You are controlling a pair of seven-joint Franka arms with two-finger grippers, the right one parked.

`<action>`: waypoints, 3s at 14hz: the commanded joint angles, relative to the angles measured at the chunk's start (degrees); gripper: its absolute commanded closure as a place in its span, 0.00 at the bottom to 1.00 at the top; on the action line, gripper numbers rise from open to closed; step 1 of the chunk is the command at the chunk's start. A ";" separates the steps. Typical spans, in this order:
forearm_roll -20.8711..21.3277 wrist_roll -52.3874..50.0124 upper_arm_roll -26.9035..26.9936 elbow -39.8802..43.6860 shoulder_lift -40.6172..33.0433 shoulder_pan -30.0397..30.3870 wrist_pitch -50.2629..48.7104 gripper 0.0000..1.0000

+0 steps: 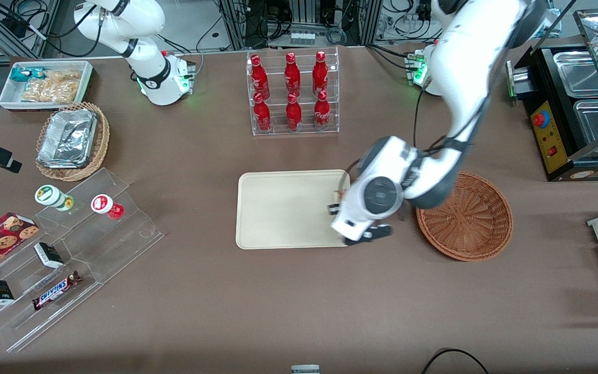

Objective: Place sandwich from basket to tray
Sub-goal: 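Lift the sandwich and carry it over the cream tray, then lower the sandwich onto the tray and open the left gripper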

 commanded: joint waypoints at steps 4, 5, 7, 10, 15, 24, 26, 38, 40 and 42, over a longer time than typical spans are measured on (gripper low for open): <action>0.49 -6.03 1.30 10.96 8.93 -10.19 2.63 0.95; 1.62 -6.03 1.22 11.15 9.64 -10.72 2.80 0.95; 5.40 -6.12 1.13 11.06 9.82 -12.03 2.72 0.95; 5.68 -6.38 1.13 10.71 11.13 -12.04 2.98 0.94; 5.32 -10.86 0.95 9.74 12.72 -12.13 7.20 0.01; 9.00 -13.77 1.30 10.36 -0.36 -11.43 -10.70 0.00; 9.63 -15.87 1.30 10.01 -2.82 -8.81 -14.84 0.00; 3.76 13.87 0.86 -18.36 -29.97 15.62 -15.74 0.00; 2.95 22.58 1.13 -21.10 -34.37 18.36 -18.01 0.00; 2.78 27.78 1.13 -21.02 -36.84 21.08 -21.18 0.00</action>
